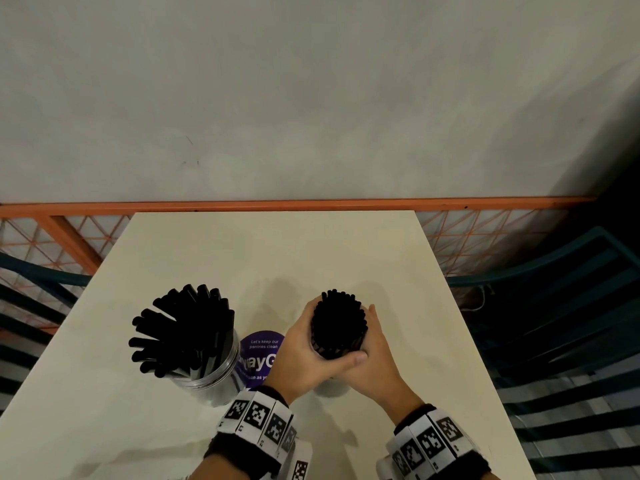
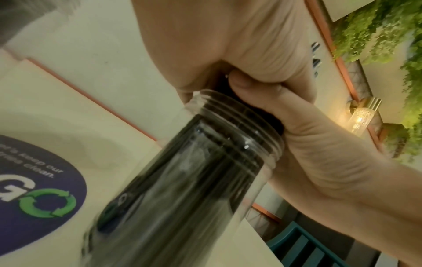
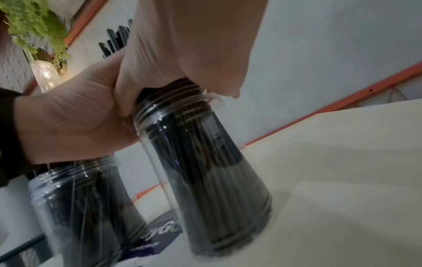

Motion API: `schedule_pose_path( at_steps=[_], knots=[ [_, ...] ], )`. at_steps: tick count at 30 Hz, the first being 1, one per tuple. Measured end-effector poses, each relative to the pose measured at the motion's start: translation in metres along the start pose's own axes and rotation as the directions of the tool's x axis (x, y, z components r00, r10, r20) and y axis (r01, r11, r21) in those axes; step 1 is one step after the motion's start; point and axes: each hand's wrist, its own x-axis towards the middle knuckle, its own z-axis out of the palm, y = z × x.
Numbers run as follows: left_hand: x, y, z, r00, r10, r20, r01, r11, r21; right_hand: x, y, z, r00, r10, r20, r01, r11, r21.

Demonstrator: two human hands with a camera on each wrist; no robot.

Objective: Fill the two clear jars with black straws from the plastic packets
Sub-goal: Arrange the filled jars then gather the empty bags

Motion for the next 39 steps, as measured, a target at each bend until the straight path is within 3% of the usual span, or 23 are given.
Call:
schedule_pose_path(
  at_steps=[5,9,15,20,25,30,36,39],
  knots=[
    [0.003,-0.002,-0.003,1.000,-0.029,0.010,0.029,0.999,0.020,0.000,0.001,-0.006,1.000,-0.028,0.006,0.029,0.996,-0.087],
    [0.002,-0.003,0.002,0.996,-0.086,-0.020,0.087,0.994,0.061,0.000,0.003,-0.003,0.999,-0.026,0.022,0.029,0.988,-0.151],
    [-0.001,0.013,0.009,0.993,-0.076,-0.091,0.083,0.994,0.077,0.002,0.002,0.000,0.999,-0.003,0.034,0.009,0.986,-0.164],
    [-0.003,0.011,-0.003,0.998,-0.016,0.057,0.012,0.998,0.068,-0.007,-0.004,-0.013,0.998,-0.017,0.065,0.016,1.000,0.003],
    [-0.014,-0.006,-0.022,0.985,-0.084,0.153,0.083,0.996,0.010,-0.028,0.009,-0.023,0.995,0.092,0.026,-0.094,0.988,0.121],
    [-0.002,-0.006,-0.018,0.983,-0.082,0.166,0.084,0.996,-0.010,-0.013,0.009,-0.018,0.999,-0.034,0.009,0.033,0.995,0.093],
    [0.009,-0.001,-0.004,0.999,-0.035,0.027,0.034,0.998,0.045,0.007,-0.001,-0.009,1.000,0.005,0.025,-0.001,0.992,-0.130],
    [0.008,0.002,0.001,0.999,-0.017,-0.034,0.018,0.999,0.029,0.010,-0.008,-0.008,1.000,0.004,-0.007,-0.005,0.998,-0.060]
  ],
)
